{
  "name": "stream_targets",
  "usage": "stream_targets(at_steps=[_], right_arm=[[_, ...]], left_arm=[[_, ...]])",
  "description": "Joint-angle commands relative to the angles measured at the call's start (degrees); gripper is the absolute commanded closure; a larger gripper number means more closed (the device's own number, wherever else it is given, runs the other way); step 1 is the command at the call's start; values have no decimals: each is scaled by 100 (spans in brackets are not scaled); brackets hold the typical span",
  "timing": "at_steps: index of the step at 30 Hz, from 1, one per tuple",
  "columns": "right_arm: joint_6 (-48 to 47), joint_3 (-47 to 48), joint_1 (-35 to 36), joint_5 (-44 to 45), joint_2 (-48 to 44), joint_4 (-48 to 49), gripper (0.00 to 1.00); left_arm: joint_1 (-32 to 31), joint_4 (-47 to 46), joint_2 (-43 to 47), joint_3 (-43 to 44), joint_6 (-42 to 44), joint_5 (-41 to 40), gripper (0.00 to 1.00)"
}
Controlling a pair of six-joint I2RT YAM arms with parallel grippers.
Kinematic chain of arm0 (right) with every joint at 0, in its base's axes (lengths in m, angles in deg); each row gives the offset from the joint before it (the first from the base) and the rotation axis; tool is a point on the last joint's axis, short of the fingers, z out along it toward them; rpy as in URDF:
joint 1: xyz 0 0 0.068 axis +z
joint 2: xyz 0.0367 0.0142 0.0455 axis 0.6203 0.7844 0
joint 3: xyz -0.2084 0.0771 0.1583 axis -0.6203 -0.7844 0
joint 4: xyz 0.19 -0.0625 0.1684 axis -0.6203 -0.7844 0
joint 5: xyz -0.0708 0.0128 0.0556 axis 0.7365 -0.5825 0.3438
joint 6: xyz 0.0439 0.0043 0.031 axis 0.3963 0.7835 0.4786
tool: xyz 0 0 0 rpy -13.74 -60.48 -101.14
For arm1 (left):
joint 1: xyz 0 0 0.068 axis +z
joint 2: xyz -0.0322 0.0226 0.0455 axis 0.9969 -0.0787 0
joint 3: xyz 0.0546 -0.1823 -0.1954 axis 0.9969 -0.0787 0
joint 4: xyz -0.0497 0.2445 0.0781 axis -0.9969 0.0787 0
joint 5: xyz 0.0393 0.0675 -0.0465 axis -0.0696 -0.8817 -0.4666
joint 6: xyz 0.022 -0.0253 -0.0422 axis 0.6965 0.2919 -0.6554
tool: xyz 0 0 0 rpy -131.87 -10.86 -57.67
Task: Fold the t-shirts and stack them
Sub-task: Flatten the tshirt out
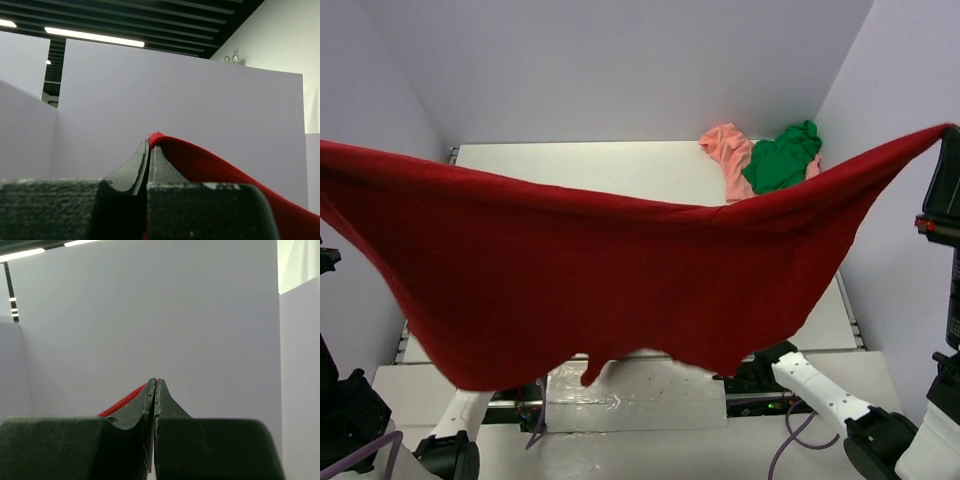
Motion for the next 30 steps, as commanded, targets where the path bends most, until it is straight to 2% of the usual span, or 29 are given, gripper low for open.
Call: stream_targets(at_steps=[1, 5, 8, 11, 12, 14, 15, 18, 24, 30], right_arm=[[-28, 454, -75, 75, 774, -24, 100], [-256, 860, -75, 252, 1618, -234, 100], [-327, 1018, -67, 357, 2443, -323, 100], [-424, 738, -66, 463, 3235, -68, 100], [-450, 546, -66, 445, 3602, 10, 100], [-529, 334, -67, 498, 3964, 283, 100], [-529, 168, -75, 446, 4305, 379, 100], [-661, 200, -84, 454, 5104, 653, 100], [-819, 744, -119, 585, 6564, 618, 100], [-872, 1097, -189, 717, 7481, 714, 100]], left_arm=[[321, -256, -369, -71, -283, 238, 100], [516, -810, -632, -519, -511, 440, 100], [525, -1398, -913, -1178, -555, 406, 100], [525, -2091, -1256, -2134, -485, 405, 100], [464, -2364, -1327, -2772, -398, 414, 100], [262, -2813, -1616, -3374, -179, 108, 100], [148, -3285, -1713, -3933, 197, 19, 100], [-196, -4095, -2310, -4770, 604, -237, 100], [-477, -5275, -3822, -5573, 982, -333, 100], [-486, -6181, -5052, -5811, 1246, -525, 100]])
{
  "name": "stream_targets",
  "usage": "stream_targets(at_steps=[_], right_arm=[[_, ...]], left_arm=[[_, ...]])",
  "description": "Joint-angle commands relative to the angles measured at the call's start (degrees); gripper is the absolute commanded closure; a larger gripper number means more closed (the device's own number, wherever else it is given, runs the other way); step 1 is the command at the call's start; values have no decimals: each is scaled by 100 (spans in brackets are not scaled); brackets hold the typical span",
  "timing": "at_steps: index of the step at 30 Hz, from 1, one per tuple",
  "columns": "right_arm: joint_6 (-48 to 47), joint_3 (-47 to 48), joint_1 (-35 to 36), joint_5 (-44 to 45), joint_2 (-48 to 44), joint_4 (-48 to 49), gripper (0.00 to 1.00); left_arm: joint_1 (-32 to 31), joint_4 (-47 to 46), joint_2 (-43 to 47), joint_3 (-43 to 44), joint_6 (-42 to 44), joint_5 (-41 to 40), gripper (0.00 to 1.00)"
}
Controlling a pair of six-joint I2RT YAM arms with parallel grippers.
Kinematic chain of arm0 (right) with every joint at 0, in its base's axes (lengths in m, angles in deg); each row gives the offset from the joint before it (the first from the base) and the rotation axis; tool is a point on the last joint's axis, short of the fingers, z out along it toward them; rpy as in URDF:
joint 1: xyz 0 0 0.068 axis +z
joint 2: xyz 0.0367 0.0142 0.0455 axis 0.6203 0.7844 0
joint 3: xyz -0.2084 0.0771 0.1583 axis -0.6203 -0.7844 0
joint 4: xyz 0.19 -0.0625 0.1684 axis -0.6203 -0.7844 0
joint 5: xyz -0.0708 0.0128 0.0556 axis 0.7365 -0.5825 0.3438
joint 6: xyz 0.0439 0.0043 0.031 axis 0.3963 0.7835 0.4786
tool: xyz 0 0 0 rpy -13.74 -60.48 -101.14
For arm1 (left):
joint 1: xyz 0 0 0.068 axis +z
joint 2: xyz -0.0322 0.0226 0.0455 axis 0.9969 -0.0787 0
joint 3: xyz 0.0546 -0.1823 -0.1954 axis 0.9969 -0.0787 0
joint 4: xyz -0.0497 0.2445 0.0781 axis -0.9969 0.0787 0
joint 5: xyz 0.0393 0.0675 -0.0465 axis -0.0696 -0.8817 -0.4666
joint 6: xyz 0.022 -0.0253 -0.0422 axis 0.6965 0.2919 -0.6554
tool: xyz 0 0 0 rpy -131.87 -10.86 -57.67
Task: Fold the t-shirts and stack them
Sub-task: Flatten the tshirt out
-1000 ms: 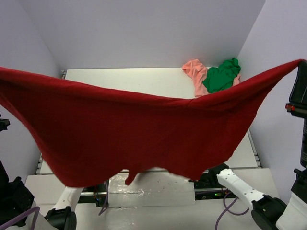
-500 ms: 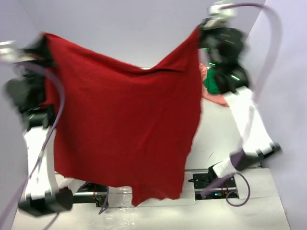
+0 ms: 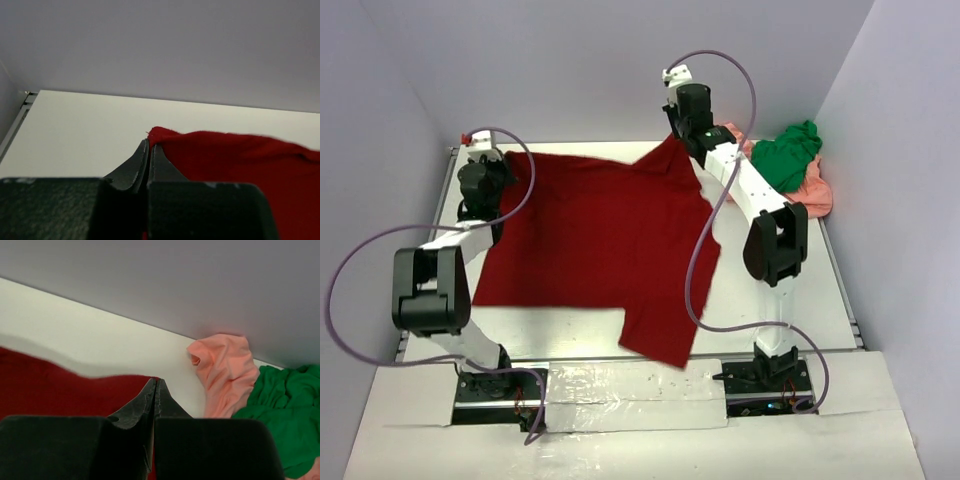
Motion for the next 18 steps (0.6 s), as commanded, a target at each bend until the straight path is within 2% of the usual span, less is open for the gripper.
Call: stream_targets(at_steps=[1, 9, 18], right_arm=[[-118, 586, -111, 241, 179, 518, 100], [-65, 1351, -357, 338, 1094, 289, 100], [-144, 903, -875, 241, 1094, 447, 100]], left_arm=[[6, -1510, -320, 18, 283, -306, 100], [15, -1977, -1084, 80, 476, -674, 100], [216, -2285, -1621, 141, 748, -745, 100]])
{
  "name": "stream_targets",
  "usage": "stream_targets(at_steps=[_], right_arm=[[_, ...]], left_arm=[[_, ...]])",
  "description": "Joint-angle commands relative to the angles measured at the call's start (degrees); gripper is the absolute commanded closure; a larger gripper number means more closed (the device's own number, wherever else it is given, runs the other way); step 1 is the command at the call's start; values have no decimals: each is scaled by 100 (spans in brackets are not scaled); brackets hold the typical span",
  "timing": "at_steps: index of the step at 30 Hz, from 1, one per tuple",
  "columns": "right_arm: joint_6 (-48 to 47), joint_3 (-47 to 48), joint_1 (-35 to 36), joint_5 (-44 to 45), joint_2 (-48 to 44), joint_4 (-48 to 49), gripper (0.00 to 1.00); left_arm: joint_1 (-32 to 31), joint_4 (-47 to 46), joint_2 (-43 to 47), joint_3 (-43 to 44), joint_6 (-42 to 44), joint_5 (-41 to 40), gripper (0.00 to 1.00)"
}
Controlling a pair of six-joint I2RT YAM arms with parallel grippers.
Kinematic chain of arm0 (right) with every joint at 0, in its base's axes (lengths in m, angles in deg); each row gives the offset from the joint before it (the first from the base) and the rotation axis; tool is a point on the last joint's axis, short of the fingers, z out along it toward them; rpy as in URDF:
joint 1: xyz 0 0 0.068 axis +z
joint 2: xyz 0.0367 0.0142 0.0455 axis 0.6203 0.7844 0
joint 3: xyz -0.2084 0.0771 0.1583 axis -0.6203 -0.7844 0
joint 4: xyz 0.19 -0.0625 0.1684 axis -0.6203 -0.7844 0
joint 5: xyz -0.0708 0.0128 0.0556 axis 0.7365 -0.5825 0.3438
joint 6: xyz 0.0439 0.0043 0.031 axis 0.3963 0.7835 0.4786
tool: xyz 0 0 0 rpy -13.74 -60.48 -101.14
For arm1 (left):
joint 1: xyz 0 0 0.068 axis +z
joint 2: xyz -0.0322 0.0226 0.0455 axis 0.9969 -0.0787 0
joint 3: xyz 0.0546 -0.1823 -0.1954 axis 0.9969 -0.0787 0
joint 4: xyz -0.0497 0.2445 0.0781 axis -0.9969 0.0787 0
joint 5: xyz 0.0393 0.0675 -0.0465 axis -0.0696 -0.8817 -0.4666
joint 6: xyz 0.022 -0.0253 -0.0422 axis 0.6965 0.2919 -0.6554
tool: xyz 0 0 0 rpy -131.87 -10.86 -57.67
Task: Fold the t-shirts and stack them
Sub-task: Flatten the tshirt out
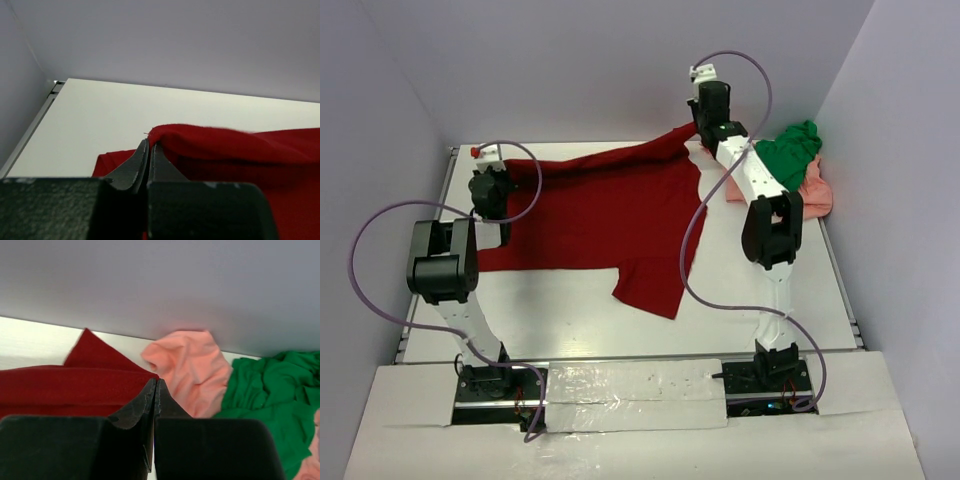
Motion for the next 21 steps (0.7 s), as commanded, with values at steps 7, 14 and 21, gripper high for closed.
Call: stream_targets(at_steps=[7, 14, 21], right_arm=[[-79, -362, -428, -17, -262, 428, 100], [448, -908, -640, -289, -825, 1369, 100], [405, -434, -675, -237, -764, 1177, 100]], left_arm=[[629, -604, -4, 213, 586, -76, 100], [982, -1263, -267, 661, 701, -831, 100], [1052, -1238, -294, 1539, 754, -894, 100]])
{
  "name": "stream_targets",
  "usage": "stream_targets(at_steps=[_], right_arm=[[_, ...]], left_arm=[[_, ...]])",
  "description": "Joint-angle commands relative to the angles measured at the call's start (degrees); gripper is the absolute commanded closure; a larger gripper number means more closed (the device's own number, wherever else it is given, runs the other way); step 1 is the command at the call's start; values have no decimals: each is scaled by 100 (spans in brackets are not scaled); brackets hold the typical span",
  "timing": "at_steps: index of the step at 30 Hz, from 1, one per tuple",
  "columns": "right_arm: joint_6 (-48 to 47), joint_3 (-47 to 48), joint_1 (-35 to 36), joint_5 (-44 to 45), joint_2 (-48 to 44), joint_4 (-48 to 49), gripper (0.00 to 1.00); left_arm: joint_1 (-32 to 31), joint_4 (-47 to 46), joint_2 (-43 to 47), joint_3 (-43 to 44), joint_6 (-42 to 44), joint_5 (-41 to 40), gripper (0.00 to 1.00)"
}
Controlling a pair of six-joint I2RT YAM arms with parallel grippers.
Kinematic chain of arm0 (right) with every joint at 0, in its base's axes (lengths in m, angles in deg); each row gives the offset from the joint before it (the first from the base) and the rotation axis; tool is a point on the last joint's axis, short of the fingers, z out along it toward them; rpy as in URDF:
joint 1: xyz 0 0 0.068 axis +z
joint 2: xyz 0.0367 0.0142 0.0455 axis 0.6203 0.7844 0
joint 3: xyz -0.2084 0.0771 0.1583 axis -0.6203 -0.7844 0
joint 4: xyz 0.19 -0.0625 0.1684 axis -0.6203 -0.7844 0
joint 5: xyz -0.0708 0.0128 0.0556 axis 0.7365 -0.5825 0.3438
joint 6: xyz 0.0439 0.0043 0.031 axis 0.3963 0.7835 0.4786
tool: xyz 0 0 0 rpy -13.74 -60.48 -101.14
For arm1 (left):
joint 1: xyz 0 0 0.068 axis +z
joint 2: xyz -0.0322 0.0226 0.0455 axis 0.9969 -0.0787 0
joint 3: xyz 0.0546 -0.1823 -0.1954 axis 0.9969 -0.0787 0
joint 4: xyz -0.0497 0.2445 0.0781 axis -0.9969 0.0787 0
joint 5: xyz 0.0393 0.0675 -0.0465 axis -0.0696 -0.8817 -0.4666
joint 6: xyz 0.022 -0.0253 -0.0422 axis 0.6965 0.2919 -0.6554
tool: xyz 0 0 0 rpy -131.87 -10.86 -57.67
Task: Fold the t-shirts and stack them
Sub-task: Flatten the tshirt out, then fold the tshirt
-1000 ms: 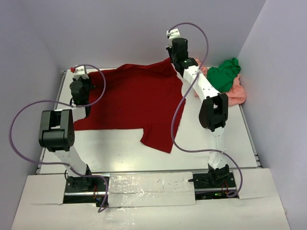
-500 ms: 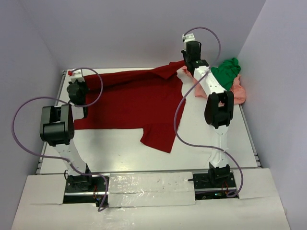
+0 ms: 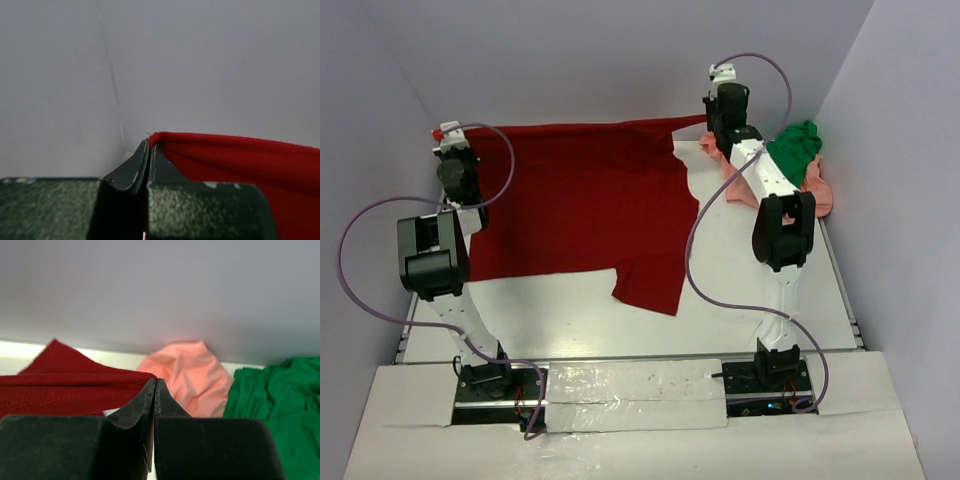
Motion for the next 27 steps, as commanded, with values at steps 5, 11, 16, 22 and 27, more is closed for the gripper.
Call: stream_targets(at_steps=[5, 11, 16, 22, 27], right_arm=[[156, 798, -148, 173, -380, -19, 100], [51, 999, 18, 147, -214, -142, 100], [-54, 1246, 194, 182, -20, -292, 100], [-142, 1492, 370, 164, 287, -468, 100], [-160, 1790, 511, 208, 709, -529, 100]], left_arm=[[99, -338, 260, 578, 99, -281, 100], [-42, -557, 287, 419, 319, -132, 100], [-130, -768, 155, 296, 425, -105, 100], [-148, -646, -3, 243, 399, 0, 100], [-165, -751, -354, 313, 364, -8, 100]])
